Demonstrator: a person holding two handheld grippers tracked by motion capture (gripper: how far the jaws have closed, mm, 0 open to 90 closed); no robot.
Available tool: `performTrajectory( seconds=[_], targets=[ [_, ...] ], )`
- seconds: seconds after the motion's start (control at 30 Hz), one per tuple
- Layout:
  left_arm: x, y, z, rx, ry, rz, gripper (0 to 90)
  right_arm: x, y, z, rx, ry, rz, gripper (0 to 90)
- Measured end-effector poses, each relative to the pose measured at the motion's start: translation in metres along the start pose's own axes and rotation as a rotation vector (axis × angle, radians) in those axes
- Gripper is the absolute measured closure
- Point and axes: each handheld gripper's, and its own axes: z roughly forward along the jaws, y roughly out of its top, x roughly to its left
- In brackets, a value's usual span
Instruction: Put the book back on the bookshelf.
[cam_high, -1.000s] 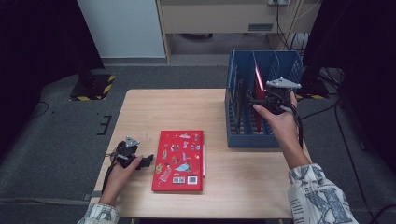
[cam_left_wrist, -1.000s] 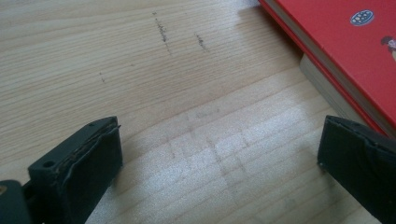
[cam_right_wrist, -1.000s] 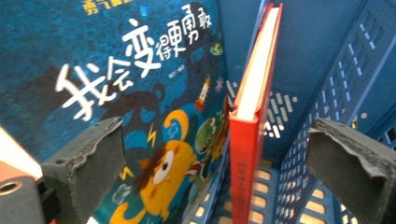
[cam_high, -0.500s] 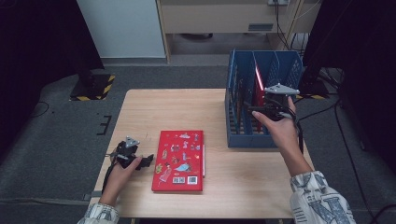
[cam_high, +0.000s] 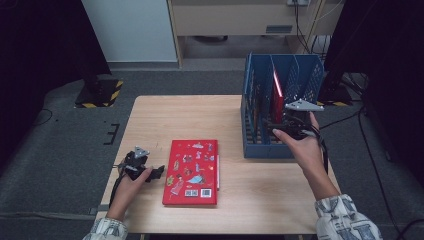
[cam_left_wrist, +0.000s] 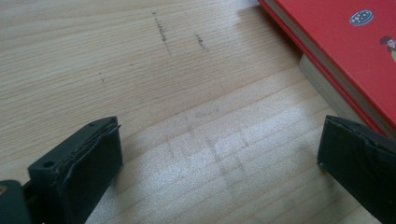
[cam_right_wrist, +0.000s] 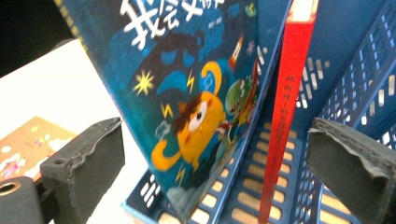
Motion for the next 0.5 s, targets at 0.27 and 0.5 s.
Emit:
performTrajectory(
  seconds=[0.27,0.5],
  targets=[
    [0.0,0.0,0.0,0.001,-0.001,0.0,0.0,0.016,-0.026,-0.012,0.026,0.05,0.0,5.9],
    [0.0,0.0,-0.001,-0.001,-0.007,0.003,0.0,0.037,-0.046,-0.017,0.039,0.118,-0.012,8.8]
  ],
)
